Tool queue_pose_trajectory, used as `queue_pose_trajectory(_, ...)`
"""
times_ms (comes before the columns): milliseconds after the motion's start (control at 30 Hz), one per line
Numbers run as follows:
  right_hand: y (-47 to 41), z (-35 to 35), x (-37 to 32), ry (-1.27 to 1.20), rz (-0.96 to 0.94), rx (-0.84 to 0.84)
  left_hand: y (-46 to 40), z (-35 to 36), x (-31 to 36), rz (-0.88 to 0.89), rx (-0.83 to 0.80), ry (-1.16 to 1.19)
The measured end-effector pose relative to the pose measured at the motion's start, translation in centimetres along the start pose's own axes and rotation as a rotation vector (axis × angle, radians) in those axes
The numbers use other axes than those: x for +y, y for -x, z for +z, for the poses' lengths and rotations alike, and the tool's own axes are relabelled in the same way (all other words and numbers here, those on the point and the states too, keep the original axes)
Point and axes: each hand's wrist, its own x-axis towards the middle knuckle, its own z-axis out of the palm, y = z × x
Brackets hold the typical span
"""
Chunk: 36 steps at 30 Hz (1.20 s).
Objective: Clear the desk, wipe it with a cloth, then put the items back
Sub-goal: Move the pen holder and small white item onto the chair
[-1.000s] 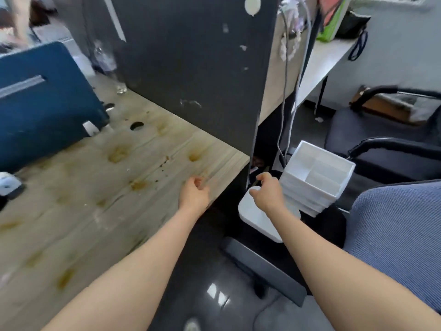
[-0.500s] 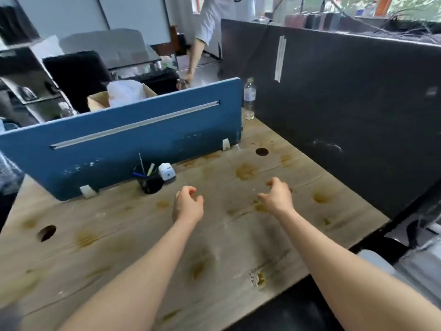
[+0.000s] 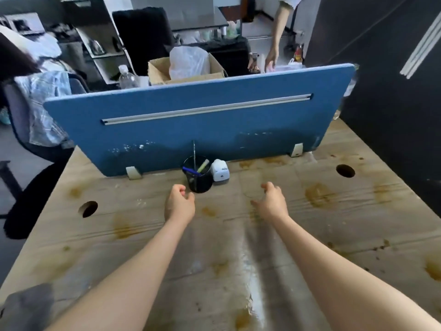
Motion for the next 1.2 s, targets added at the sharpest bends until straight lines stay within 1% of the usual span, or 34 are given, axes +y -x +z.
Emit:
queue_pose_trajectory(167,-6.1,3.2,-2.6,0.075,-0.128,-0.106,-3.8,1.4,0.4,-0.127,0.024,0.029)
queue_pose_trajectory(400,-12.5,7.3,-4.8,0.102,-0.336,-0.252,-7.8,4.4,1.9,-0.328,0.031,0.222)
queue_pose_trajectory(600,-14.8,9.2,-4.8,0.197,-0.389,-0.34,-9.5,6.2,1.5,-0.436,0.022,0.392)
queue_pose_trajectory(733,-14.9,9.1,-4.3,0.182,-0.436,-0.29,-9.8,6.7,1.7,-0.479,0.022,0.536)
queue_pose_trajectory(867,-13.7,7.2,-4.2,0.157,-0.374,-0.308,-9.3,6.4,3.2,-0.547,0.055,0.746)
queue_pose_trajectory(1000,-11.6,4.2,-3.3,0.136,-0.331,-0.25,-7.8,5.5,4.3,-0.556,0.026,0.75)
queue_pose_trajectory(1200,-5.7,-2.1,-1.4,0.068,-0.239,-0.052,-3.6,3.6,8.1,-0.421,-0.141,0.721)
